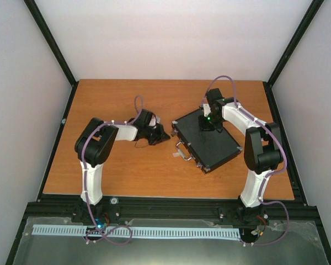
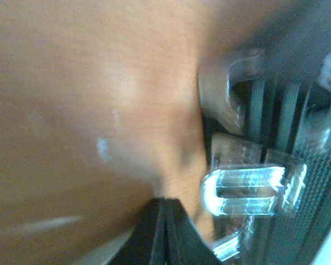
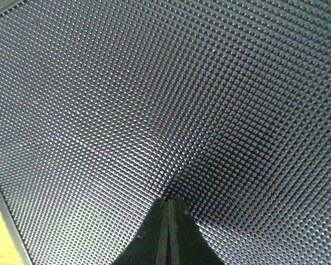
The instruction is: Pack up texas hold em set
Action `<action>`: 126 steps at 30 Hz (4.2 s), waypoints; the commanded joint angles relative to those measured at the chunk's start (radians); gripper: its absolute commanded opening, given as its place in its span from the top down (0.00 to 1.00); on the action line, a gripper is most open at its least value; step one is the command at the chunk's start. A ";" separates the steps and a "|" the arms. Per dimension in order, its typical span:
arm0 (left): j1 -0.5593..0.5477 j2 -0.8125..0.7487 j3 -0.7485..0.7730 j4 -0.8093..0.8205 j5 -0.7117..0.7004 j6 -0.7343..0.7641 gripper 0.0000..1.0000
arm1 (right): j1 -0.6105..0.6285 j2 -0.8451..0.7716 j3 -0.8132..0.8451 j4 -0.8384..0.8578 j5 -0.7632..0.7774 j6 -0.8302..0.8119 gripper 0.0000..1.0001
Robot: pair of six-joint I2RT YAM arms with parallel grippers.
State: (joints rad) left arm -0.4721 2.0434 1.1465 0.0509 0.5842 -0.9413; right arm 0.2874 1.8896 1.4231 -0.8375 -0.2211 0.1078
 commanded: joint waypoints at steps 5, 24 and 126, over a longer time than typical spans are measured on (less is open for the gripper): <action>0.048 0.096 -0.157 -0.164 -0.026 0.020 0.99 | 0.003 0.087 -0.050 -0.044 0.016 -0.011 0.97; 0.047 0.020 0.081 -0.124 0.045 -0.086 0.99 | 0.001 0.088 -0.056 -0.037 0.018 -0.007 0.97; -0.007 0.183 0.271 -0.286 0.123 -0.113 0.99 | -0.007 0.059 -0.095 0.020 0.013 0.021 0.97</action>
State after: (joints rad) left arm -0.4500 2.2238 1.4178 -0.2276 0.7708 -1.1141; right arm 0.2668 1.8893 1.4033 -0.7750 -0.2420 0.1139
